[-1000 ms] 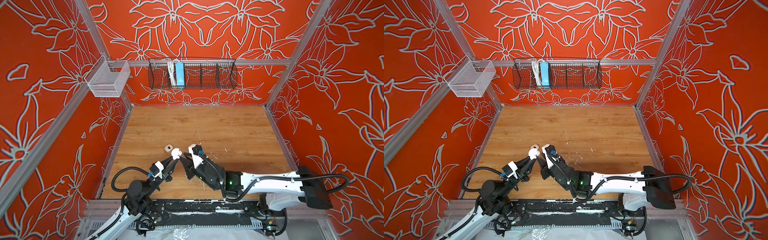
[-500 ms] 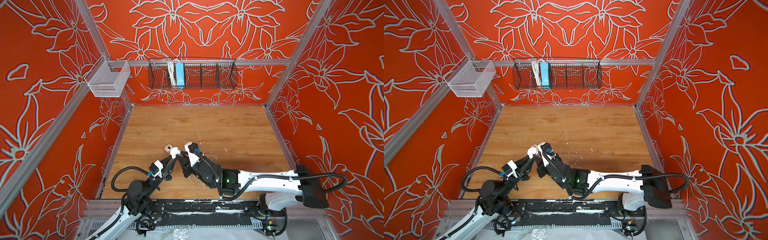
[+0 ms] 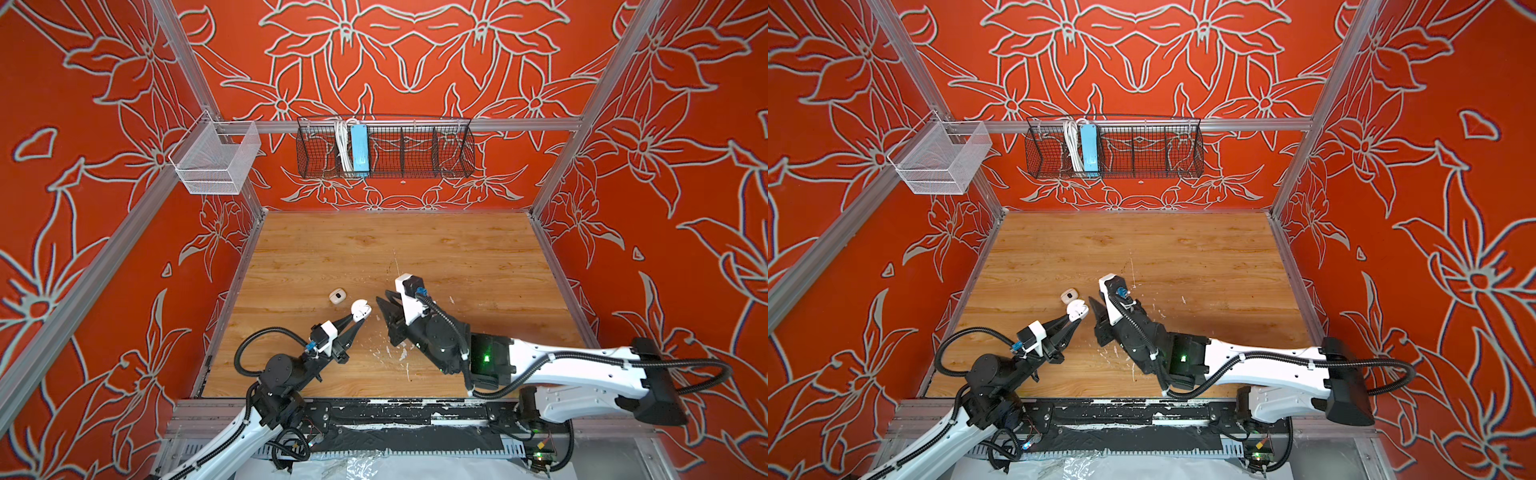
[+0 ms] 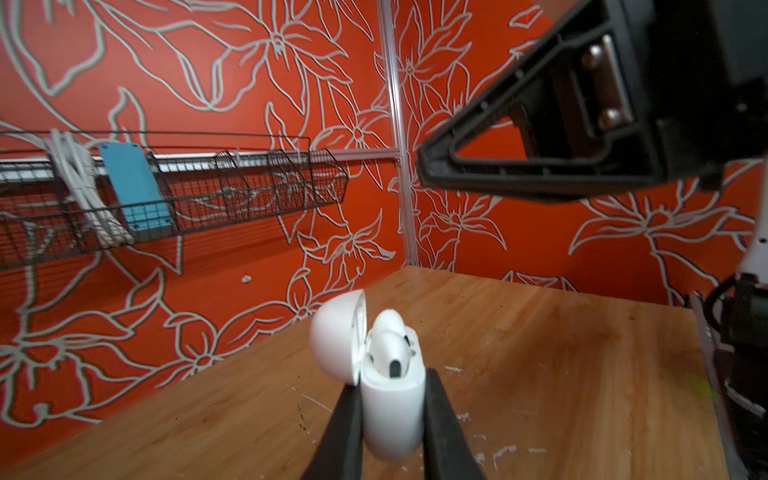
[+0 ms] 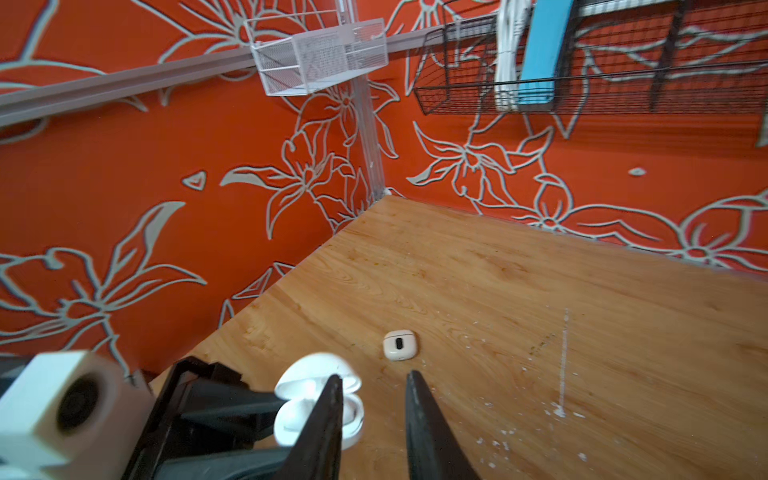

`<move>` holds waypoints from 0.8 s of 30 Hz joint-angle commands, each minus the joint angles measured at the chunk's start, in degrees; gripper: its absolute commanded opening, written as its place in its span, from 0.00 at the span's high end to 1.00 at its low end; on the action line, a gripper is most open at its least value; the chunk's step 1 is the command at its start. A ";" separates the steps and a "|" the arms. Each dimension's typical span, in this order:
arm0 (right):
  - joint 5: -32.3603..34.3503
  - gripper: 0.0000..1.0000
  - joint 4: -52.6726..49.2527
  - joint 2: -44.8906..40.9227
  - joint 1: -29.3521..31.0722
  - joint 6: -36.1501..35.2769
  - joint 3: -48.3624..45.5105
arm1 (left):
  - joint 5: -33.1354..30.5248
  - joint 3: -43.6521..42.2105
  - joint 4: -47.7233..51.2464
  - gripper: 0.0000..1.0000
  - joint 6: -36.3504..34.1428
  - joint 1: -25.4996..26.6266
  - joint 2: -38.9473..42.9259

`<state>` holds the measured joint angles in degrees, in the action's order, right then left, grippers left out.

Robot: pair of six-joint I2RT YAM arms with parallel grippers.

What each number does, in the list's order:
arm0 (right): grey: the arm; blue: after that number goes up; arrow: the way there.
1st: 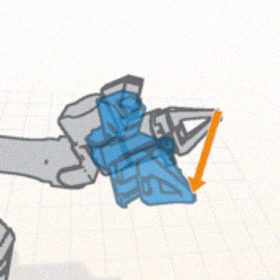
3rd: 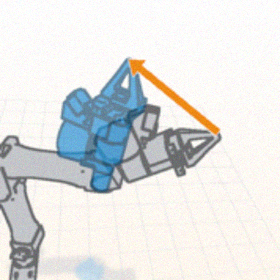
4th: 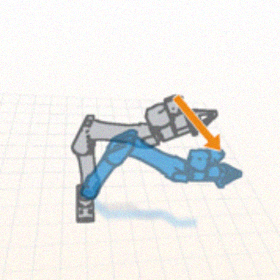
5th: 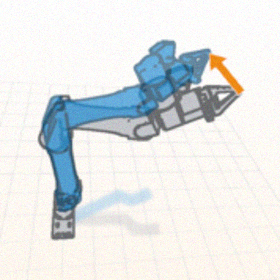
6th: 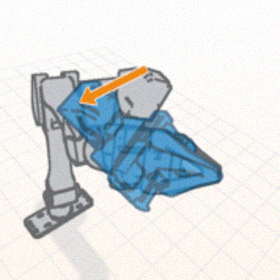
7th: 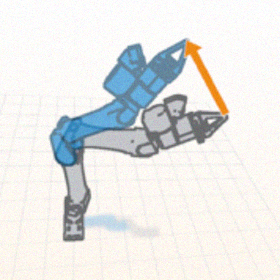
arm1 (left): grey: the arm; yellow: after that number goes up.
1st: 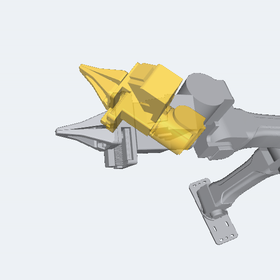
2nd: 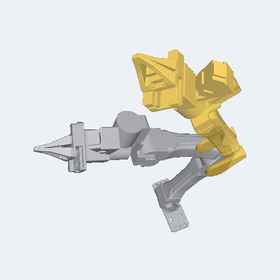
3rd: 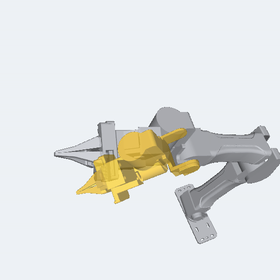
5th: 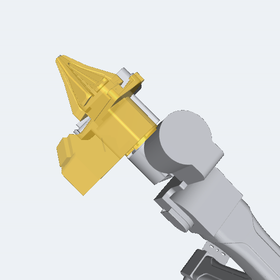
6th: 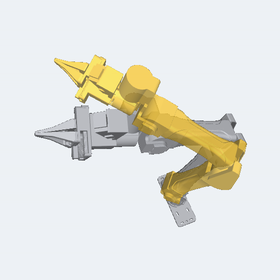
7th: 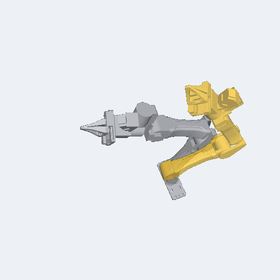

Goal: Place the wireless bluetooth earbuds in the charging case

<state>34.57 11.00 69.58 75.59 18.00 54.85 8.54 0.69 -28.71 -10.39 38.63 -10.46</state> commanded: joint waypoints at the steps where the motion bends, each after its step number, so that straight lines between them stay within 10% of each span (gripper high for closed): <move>1: -1.32 0.72 -9.26 -3.22 -5.62 3.97 -0.36 | 7.73 2.75 -3.81 1.00 -1.85 0.30 -4.77; 11: -30.06 0.66 -12.73 -7.31 -16.35 2.22 -4.85 | 20.65 6.60 -4.55 1.00 -5.05 0.57 -14.31; 24: -44.03 0.75 -12.93 2.11 -16.28 0.22 -1.05 | 22.23 7.51 -3.53 1.00 -6.48 1.36 -15.66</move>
<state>-4.54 -1.52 71.53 59.20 19.49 51.07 29.87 6.37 -31.33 -15.53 39.48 -26.26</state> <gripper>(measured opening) 0.254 0.204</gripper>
